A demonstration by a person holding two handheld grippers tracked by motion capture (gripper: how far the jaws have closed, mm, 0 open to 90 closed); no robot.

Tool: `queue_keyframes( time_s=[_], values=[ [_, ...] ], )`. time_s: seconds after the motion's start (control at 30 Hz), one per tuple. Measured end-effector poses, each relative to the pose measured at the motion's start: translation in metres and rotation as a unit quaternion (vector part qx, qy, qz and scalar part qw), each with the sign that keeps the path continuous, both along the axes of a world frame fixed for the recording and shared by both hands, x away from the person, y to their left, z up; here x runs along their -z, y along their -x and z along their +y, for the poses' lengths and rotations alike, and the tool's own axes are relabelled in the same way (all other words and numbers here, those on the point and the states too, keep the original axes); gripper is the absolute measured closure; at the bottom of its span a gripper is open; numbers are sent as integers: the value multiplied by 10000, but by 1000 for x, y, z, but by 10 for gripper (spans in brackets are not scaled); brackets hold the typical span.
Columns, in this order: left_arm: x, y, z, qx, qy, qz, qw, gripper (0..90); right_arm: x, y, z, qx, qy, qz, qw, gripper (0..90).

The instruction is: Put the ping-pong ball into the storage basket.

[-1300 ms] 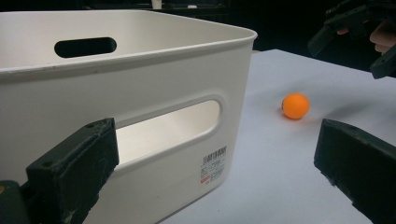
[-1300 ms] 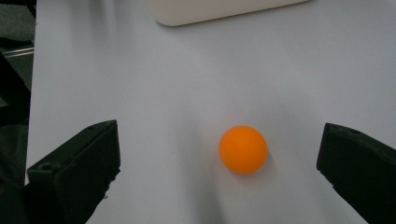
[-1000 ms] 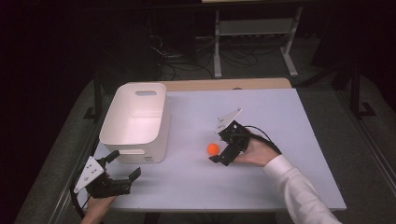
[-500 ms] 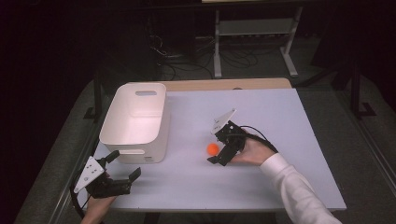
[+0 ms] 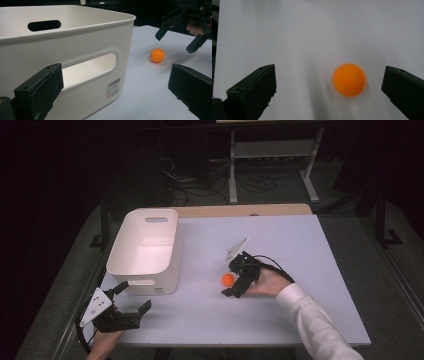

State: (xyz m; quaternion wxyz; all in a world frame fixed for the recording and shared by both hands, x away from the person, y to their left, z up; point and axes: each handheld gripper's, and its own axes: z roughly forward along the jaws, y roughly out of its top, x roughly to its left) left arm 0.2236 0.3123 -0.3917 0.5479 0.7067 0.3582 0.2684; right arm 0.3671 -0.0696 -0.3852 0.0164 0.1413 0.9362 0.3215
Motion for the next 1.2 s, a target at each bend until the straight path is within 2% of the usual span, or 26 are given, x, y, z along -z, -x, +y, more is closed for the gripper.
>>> queue_keyframes(
  time_s=[0.6, 0.67, 1.1, 1.2],
  values=[
    [0, 1, -1, 15, -51, -43, 10000, 0, 21, -10, 8, -45, 280, 140, 9995, 1],
    [0, 0, -1, 21, -57, -45, 10000, 0, 22, -11, 8, -111, 290, 159, 9994, 20],
    [0, 1, -1, 19, -51, -48, 10000, 0, 30, -16, 10, -125, 312, 215, 9992, 58],
    [0, 1, -1, 25, -65, -50, 10000, 0, 31, -17, 11, -117, 317, 242, 9991, 96]
  ],
)
